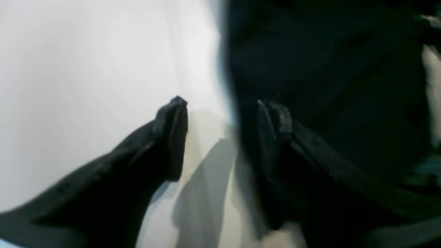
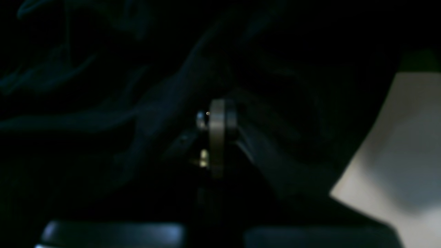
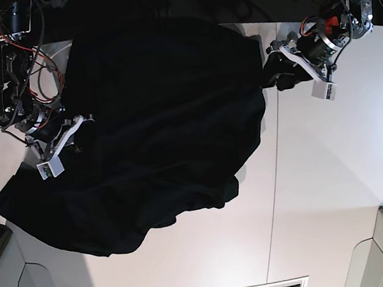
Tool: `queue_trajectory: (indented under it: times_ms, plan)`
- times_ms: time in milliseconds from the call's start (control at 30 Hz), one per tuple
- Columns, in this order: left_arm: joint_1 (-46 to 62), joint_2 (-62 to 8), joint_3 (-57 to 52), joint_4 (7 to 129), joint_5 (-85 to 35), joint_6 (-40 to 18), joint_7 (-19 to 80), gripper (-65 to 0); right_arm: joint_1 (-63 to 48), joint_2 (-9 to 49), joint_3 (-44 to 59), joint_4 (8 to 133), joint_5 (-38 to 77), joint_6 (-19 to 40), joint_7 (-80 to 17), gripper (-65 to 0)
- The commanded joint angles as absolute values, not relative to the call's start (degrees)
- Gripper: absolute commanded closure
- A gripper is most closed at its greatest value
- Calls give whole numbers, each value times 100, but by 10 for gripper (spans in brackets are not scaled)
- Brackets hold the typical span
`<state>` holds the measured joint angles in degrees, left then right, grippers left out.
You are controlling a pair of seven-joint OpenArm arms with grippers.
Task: Layout the t-shirt on the table in an organized manner, then fold the t-shirt properly
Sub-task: 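Pull the grasped edge away from the right gripper with the left gripper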
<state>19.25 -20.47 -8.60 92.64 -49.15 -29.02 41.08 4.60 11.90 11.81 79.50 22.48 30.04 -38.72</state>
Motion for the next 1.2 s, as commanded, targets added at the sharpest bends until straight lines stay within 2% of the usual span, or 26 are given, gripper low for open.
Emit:
queue_trajectory:
  times_ms: [0,333,367,433,533,633,867,1033,1167]
  plan:
    - [1920,-2040,-862,9327,-4897,-2932,4213,-357,506,1249,1197,8007,2206,2982,-3944,0]
    - [1920,-1597,-819,9327,-4807,-2941,4263,-344,506,1249,1197,8007,2338,2982,-3946,0]
    - [1920,-1586,-819,9327,-4851,-2943,4263,-304,504,1249,1197,8007,2335,2982,-3946,0]
    - [1920,-1590,-821,9330,-4925,-2974,4257,-175,504,1249,1197,8007,2335,2982,-3946,0]
    - [1920,-1640,-825,9332,-5092,-3533,4224,-4,506,1249,1197,8007,2335,2982,-3946,0]
    - [1920,-1806,-834,9367,-5625,-4000,4230,0,506,1249,1197,8007,2285,2982,-3944,0]
    - [1920,-2187,-1079,10304,-5852,-4000,4882,0,504,1249,1197,8007,2056,2980,-3944,0]
    - [1925,-2556,-1164,11369,-5146,-4000,5179,0,504,1249,1197,8007,2060,2982,-3944,0]
    - [1920,-3144,-451,11771,-4112,-4000,4847,0,504,1249,1197,8007,2099,2980,-3944,0]
